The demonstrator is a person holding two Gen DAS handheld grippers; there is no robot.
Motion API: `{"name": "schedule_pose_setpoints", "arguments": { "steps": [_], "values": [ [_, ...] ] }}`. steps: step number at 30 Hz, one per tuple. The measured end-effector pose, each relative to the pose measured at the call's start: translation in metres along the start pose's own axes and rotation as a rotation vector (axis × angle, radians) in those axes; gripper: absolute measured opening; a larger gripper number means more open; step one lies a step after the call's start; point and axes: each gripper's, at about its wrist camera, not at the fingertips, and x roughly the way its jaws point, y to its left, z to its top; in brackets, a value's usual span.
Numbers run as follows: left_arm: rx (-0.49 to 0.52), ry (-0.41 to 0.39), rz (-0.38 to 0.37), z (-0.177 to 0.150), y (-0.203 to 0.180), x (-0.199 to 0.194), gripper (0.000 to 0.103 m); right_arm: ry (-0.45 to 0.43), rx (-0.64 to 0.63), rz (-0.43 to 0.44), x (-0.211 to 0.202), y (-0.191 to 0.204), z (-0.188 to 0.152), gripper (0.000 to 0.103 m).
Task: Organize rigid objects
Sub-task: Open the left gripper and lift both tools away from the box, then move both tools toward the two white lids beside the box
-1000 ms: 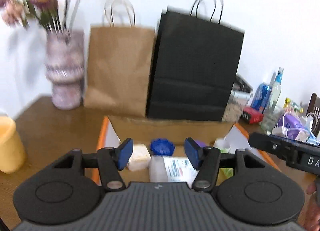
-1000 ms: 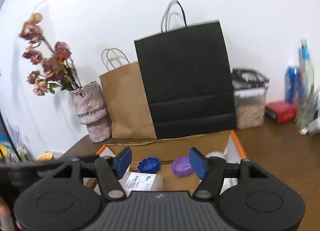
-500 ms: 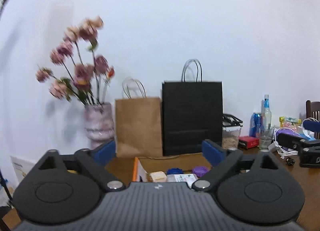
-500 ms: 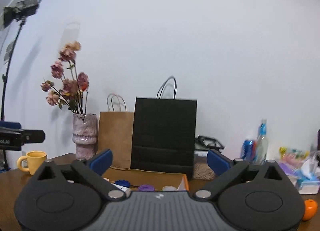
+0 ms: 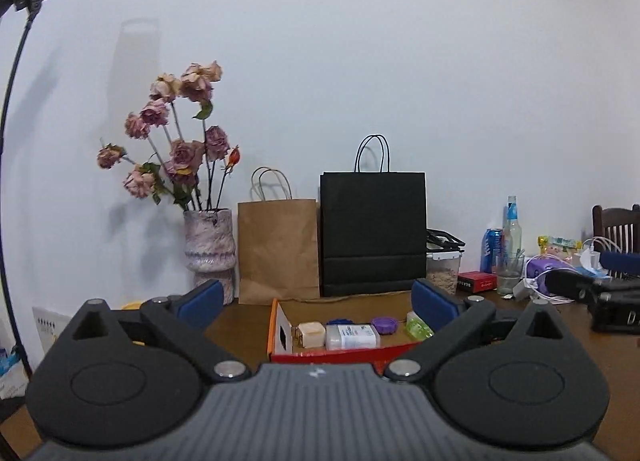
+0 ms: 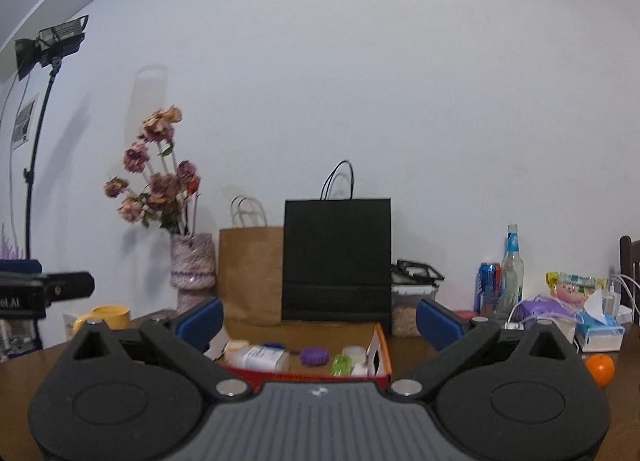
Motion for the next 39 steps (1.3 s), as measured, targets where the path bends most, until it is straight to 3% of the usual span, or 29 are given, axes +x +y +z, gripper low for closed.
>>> {"name": "schedule_pose_setpoints", "arguments": {
  "steps": [4,7,12,16,21,30,39],
  "values": [
    [-0.035,0.050,0.057,-0.007,0.003,-0.046,0.103,0.048,0.001,0.030,-0.038,0.005,-0.010,0.103],
    [-0.047,0.089,0.024,-0.019,0.007,-0.091,0.103,0.065,-0.004,0.058,-0.080,0.014,-0.017,0.103],
    [-0.014,0.083,-0.002,-0.046,0.008,-0.166,0.103,0.079,0.016,0.054,-0.157,0.026,-0.036,0.103],
    [0.005,0.136,-0.031,-0.060,0.005,-0.186,0.103,0.135,0.067,0.086,-0.191,0.031,-0.055,0.103],
    [-0.003,0.120,-0.037,-0.059,-0.001,-0.171,0.103,0.153,0.026,0.058,-0.182,0.035,-0.058,0.103],
    [-0.078,0.280,-0.062,-0.073,0.010,-0.102,0.103,0.272,0.047,0.051,-0.120,0.027,-0.072,0.103],
    [-0.066,0.403,-0.137,-0.072,0.020,0.040,0.103,0.325,-0.054,0.136,0.008,0.032,-0.064,0.102]
  ]
}}
